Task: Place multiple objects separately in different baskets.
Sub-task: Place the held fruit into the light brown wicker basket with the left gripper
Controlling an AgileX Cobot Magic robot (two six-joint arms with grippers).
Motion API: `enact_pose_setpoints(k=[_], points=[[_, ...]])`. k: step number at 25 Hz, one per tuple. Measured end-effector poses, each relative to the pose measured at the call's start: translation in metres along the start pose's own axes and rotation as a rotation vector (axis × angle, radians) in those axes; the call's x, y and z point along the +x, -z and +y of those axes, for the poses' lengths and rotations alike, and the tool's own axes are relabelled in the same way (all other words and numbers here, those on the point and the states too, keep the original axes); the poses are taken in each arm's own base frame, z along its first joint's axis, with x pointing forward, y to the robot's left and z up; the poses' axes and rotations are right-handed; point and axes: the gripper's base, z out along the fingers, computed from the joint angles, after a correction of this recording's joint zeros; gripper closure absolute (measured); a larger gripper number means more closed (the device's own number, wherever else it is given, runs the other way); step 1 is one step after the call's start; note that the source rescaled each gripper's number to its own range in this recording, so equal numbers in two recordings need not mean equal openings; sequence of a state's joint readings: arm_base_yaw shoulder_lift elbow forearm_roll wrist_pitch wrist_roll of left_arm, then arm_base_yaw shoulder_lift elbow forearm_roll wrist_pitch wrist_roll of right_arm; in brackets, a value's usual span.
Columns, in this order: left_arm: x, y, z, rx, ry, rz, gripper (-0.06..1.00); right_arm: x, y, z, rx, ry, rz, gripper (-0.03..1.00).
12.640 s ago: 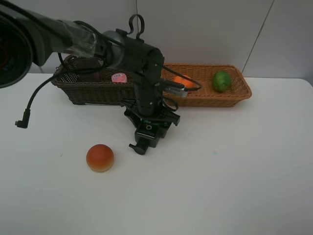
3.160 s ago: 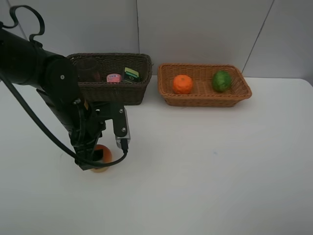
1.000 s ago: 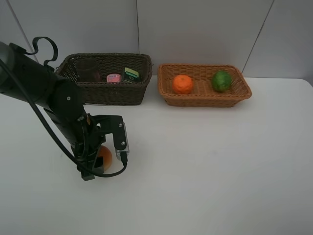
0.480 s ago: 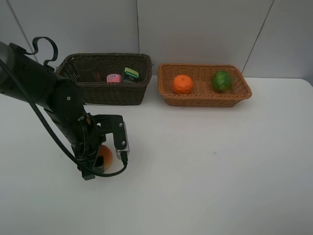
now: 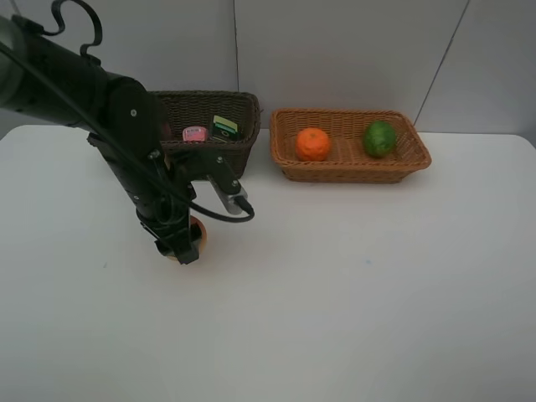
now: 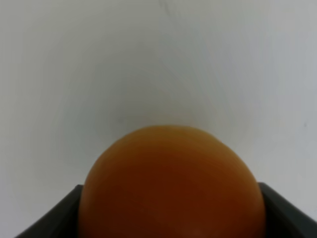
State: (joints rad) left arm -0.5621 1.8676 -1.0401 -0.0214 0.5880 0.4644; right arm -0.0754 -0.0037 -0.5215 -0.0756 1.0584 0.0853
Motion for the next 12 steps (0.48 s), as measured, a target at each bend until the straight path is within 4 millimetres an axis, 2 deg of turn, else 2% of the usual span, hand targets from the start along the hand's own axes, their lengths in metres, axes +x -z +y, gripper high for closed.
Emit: enact_pose_setpoints(k=[7,12], points=[[-0.037,0.043,0.021,-0.065,0.363,-0.072,0.16,0.000,0.000,0.000,0.000,0.000,0.000,0.31],[-0.063,0.073,0.027,-0.127,0.463,-0.178,0.16,0.000,0.000,0.000,0.000,0.000,0.000,0.31]])
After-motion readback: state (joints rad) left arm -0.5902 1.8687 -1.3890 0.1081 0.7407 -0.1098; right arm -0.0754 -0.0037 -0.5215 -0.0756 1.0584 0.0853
